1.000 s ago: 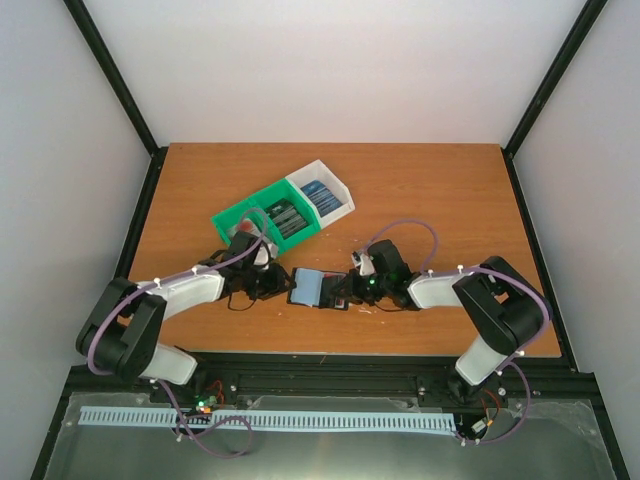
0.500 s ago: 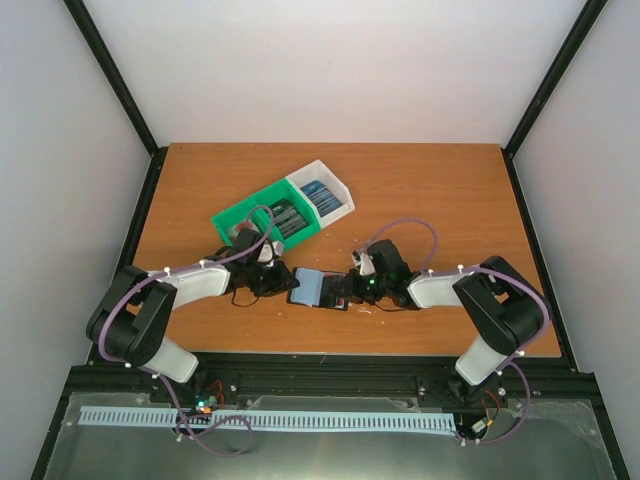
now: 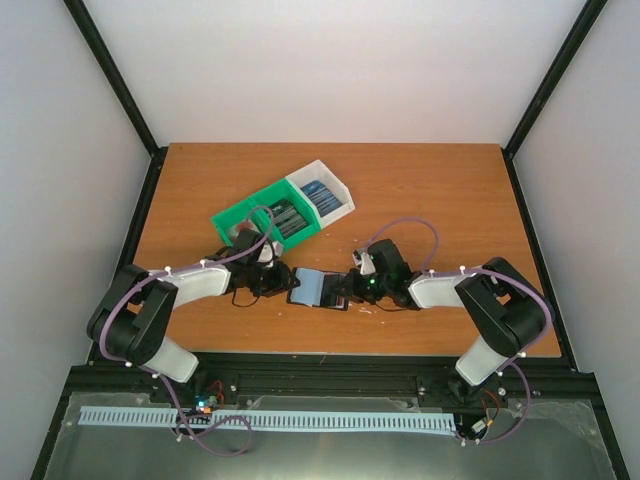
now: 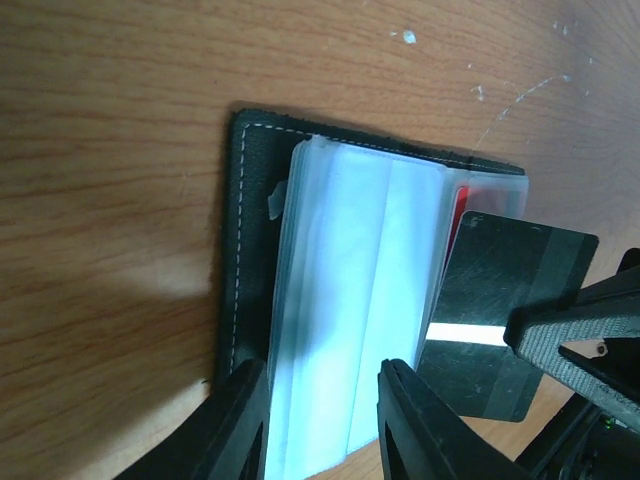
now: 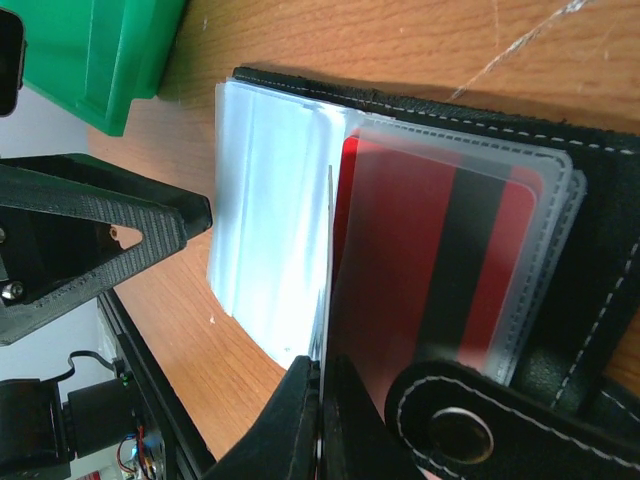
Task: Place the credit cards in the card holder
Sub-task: Turn over the card slot in the card holder, then insert the credit card into the card holder.
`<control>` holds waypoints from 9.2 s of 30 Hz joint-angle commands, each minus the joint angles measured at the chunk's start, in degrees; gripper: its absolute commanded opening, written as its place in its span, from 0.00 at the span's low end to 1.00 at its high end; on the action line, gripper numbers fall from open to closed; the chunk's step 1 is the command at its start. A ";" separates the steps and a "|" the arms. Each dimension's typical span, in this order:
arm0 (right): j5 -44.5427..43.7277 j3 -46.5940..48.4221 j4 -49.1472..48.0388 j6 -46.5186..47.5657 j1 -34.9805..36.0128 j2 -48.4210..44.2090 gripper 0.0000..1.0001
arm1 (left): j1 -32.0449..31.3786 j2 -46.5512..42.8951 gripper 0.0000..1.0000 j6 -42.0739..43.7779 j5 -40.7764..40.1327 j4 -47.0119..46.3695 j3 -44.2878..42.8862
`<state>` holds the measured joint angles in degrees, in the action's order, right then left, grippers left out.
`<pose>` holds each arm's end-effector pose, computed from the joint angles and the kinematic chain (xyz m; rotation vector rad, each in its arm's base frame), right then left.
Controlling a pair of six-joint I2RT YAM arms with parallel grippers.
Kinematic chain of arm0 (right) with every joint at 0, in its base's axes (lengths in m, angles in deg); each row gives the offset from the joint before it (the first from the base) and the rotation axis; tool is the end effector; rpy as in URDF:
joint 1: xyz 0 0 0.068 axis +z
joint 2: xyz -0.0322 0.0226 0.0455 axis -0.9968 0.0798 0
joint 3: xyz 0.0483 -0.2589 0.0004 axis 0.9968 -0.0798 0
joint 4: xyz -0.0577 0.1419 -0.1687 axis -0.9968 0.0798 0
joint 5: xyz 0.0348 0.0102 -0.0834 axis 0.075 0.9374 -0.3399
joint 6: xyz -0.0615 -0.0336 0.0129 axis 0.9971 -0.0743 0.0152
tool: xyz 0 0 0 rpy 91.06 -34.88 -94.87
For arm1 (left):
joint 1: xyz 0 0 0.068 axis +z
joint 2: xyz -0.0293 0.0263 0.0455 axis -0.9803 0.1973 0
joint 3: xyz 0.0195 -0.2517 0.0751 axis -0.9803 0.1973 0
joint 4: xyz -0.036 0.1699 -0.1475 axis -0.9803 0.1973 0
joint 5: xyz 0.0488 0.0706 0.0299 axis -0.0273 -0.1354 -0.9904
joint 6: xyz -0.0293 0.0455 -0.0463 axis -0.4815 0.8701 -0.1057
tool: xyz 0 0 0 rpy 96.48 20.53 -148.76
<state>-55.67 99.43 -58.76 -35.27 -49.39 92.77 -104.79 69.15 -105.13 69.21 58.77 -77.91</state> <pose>0.2041 0.1885 0.1296 -0.0026 2.6478 1.3295 0.2120 -0.1359 0.1397 -0.1501 2.7711 -1.0388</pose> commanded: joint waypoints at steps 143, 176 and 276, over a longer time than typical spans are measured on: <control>-11.77 1.40 12.15 6.71 -0.29 -12.59 0.03 | -1.29 0.55 0.01 10.95 15.44 4.38 -7.45; -25.50 4.43 28.25 9.10 -0.26 -34.03 0.03 | -13.03 10.45 0.63 5.95 17.94 -5.54 -15.42; -3.56 3.85 -2.83 -4.37 3.46 6.14 0.39 | -5.89 6.11 0.09 5.66 -11.16 9.92 -6.22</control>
<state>-54.73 102.08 -70.65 -43.82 -46.86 101.14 -110.48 73.74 -100.12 57.59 68.85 -84.86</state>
